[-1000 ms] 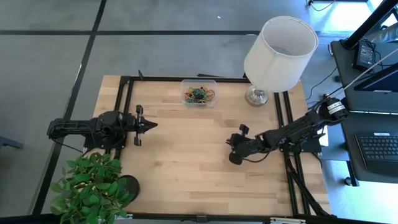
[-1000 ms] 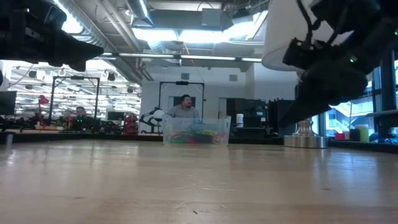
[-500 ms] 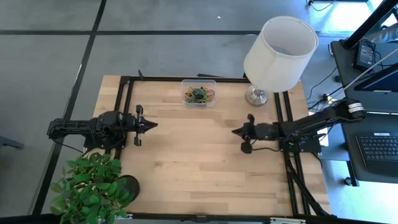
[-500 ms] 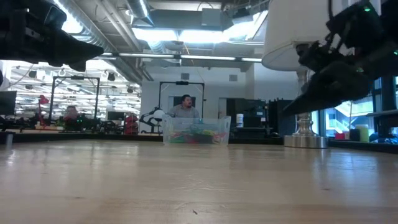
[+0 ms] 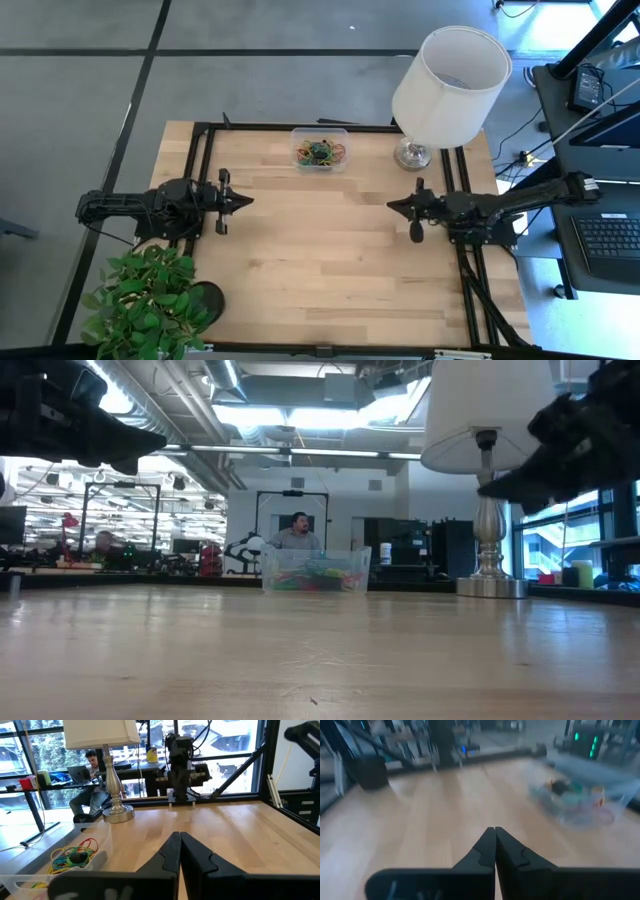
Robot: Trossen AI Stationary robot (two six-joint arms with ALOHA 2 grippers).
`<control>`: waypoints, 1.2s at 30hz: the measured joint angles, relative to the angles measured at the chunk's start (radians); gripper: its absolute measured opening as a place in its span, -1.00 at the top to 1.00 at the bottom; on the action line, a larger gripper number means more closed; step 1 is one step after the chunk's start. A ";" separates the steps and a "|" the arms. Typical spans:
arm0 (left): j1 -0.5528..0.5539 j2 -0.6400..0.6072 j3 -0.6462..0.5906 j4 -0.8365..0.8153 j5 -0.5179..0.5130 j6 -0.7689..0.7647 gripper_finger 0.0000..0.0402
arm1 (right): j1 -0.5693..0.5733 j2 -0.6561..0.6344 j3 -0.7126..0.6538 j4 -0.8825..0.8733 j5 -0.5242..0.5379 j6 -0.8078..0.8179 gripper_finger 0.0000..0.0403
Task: Pick and place rubber bands into bin
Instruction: Return to Home Position
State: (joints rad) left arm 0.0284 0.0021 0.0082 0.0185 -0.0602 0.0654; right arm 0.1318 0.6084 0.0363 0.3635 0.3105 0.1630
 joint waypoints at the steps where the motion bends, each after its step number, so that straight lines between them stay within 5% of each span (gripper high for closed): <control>1: 0.000 0.000 0.000 0.000 0.000 0.000 0.97 | 0.000 -0.032 -0.002 0.003 0.001 -0.012 0.99; 21: 0.000 0.000 0.000 0.000 0.000 0.000 0.96 | 0.001 -0.593 -0.011 -0.316 0.001 -0.139 0.99; 36: 0.000 0.000 0.000 0.000 0.000 0.000 0.96 | 0.004 -0.607 0.063 -0.421 -0.026 -0.196 0.99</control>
State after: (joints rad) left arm 0.0283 0.0025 0.0082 0.0185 -0.0597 0.0654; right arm 0.1360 0.0010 0.0996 -0.0570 0.2846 -0.0331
